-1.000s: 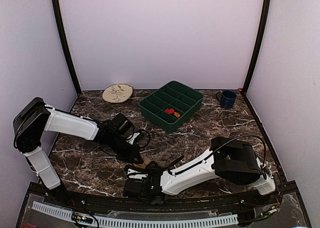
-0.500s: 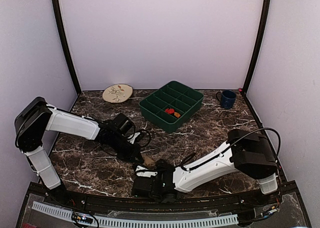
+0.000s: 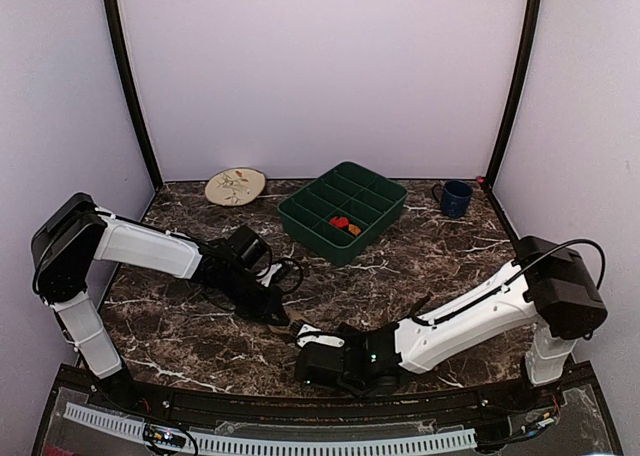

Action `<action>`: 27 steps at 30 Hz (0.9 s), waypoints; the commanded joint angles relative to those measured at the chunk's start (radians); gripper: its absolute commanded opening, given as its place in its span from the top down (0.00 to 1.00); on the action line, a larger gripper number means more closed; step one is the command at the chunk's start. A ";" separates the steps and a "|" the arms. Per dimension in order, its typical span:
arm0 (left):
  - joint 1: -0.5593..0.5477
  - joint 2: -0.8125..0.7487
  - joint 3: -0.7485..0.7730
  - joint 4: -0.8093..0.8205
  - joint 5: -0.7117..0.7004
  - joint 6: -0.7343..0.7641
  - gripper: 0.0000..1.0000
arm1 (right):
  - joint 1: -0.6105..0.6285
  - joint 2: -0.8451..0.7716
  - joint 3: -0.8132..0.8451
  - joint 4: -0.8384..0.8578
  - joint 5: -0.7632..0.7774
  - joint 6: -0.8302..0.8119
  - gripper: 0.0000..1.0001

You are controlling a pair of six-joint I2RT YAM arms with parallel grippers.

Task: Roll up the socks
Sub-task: Roll the sock at the center of the board.

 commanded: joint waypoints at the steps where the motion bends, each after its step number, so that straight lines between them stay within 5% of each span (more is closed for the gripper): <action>1: -0.003 0.030 -0.005 -0.035 -0.056 0.010 1.00 | -0.048 -0.096 -0.029 0.082 -0.096 0.107 0.43; 27: -0.003 0.025 -0.027 -0.038 -0.057 0.018 1.00 | -0.368 -0.127 -0.093 0.369 -0.750 0.635 0.46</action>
